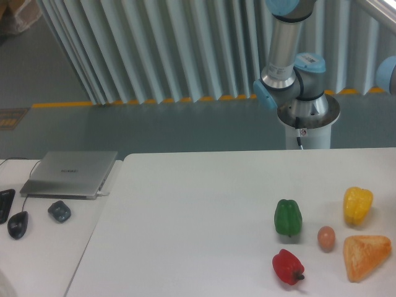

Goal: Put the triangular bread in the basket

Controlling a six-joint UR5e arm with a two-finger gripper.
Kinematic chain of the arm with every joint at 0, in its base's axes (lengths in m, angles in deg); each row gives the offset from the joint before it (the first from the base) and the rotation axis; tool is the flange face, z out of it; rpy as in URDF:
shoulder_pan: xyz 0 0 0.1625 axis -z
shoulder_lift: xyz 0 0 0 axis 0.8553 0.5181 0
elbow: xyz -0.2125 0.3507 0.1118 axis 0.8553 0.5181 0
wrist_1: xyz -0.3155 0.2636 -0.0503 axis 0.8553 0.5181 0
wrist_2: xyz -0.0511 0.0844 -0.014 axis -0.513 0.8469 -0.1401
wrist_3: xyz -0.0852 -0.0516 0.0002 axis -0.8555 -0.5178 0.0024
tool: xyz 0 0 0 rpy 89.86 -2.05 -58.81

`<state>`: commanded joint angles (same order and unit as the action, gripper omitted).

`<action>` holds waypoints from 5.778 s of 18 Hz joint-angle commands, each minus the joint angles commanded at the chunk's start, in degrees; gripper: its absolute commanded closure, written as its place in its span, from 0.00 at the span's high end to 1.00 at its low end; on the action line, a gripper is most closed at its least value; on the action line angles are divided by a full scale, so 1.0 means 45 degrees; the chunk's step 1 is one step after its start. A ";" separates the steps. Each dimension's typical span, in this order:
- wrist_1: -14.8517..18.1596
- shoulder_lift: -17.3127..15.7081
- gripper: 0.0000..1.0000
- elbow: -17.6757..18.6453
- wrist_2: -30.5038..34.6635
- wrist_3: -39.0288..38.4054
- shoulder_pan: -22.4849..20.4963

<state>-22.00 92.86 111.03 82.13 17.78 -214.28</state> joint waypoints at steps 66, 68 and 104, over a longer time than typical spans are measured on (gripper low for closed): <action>-0.1212 0.1778 0.31 -0.1268 0.1094 -0.5899 0.3107; -0.0880 0.1505 0.31 -0.1230 0.1133 -0.5684 0.2951; -0.2090 0.1836 1.00 -0.2089 0.0664 -0.1797 -0.0761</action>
<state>-31.40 101.12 101.63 85.11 9.69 -217.70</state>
